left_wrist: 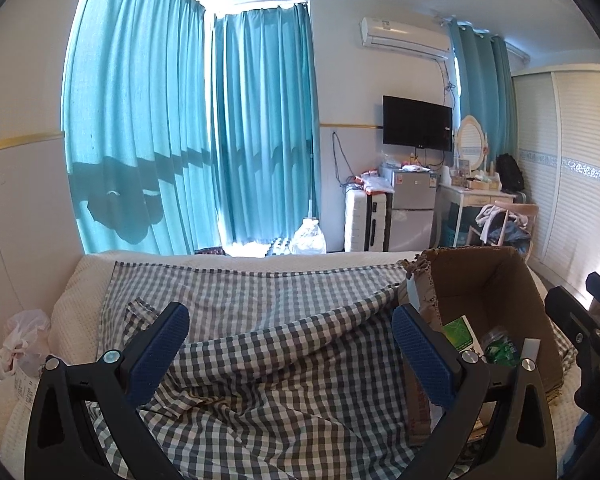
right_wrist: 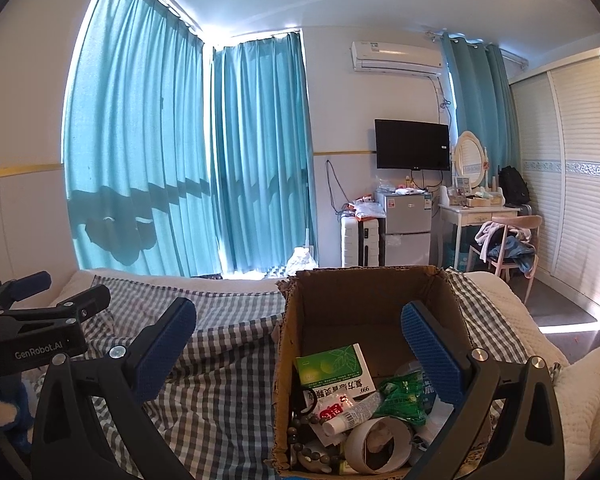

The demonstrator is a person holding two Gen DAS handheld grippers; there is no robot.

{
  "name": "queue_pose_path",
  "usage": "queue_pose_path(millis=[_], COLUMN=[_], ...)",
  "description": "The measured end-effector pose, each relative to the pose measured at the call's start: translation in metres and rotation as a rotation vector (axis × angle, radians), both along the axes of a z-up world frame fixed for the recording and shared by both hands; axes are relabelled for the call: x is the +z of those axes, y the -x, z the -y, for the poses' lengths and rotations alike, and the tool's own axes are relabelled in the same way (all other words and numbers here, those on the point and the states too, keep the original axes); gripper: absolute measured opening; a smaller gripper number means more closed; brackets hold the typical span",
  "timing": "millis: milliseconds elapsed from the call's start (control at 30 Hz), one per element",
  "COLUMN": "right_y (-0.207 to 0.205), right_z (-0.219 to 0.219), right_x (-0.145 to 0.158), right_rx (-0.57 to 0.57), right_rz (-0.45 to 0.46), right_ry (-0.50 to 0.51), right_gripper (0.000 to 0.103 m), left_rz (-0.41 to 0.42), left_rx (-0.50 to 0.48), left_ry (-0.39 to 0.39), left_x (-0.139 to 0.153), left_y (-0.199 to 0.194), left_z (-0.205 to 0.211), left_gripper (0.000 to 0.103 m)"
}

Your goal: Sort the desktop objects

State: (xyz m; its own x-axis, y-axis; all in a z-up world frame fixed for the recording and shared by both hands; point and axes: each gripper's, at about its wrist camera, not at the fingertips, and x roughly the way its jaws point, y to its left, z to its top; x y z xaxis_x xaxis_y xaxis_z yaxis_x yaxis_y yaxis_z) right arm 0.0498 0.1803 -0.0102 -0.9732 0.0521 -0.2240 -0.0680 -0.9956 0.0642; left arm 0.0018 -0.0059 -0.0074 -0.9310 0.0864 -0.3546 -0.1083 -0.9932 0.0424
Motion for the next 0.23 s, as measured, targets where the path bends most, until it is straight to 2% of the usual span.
queue_pose_path(millis=[233], right_y=[-0.0009], right_z=[-0.0062], right_x=[0.001], right_rx=[0.0], right_rz=[0.003], right_ry=[0.004], right_gripper=[0.103], left_rz=[0.014], left_rx=[0.004], left_ry=[-0.009], left_x=[0.0], left_y=[0.0005], left_z=[-0.0017], left_gripper=[0.103])
